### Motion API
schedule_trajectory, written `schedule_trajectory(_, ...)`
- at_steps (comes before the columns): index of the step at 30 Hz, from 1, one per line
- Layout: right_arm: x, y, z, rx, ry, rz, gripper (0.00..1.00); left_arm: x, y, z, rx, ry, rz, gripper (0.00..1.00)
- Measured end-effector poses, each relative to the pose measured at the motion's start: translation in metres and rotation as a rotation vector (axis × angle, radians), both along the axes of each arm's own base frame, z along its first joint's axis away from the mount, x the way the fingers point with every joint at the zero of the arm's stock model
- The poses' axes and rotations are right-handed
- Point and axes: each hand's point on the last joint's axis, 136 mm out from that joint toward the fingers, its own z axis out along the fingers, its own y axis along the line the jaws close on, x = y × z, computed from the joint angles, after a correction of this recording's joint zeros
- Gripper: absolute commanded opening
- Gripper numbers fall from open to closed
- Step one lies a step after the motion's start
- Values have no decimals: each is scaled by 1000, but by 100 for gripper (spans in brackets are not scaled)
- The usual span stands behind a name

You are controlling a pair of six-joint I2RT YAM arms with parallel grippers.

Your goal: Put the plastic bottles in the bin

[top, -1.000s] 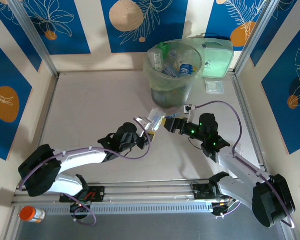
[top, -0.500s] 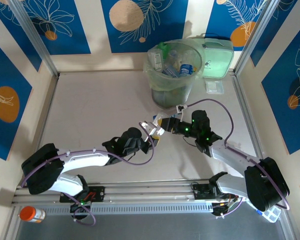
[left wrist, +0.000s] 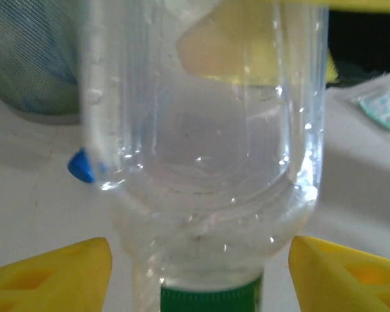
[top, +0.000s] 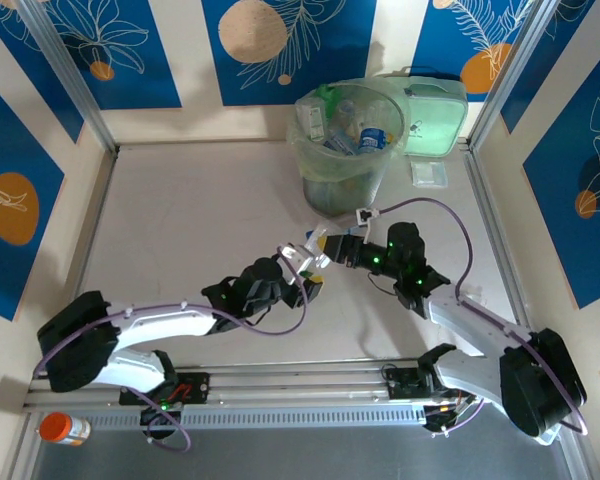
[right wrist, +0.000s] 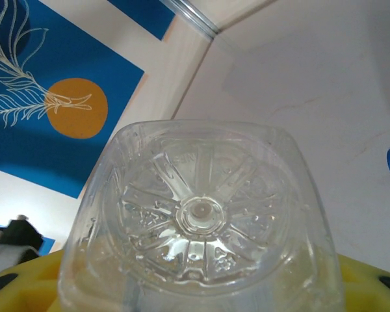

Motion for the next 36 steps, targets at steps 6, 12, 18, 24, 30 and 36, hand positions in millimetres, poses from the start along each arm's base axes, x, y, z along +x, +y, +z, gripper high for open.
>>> schedule_trajectory(6, -1, -12, 15, -26, -85, -61, 38, 3, 51, 73, -133, -53, 192, 77)
schedule_trajectory(12, -5, -20, 11, -99, -84, -97, 37, 6, 120, 104, -232, -117, 440, 82)
schedule_trajectory(18, -2, -31, 56, -124, -129, -157, 37, 2, 164, 64, -205, -159, 570, 82)
schedule_trajectory(24, 14, -45, 136, -126, -217, -248, 37, 1, 168, 61, -226, -167, 582, 81)
schedule_trajectory(30, 56, -69, 201, -168, -258, -366, 37, 1, 169, 61, -256, -173, 591, 81)
schedule_trajectory(36, 118, -104, 233, -212, -220, -482, 36, 2, 167, 56, -247, -168, 588, 81)
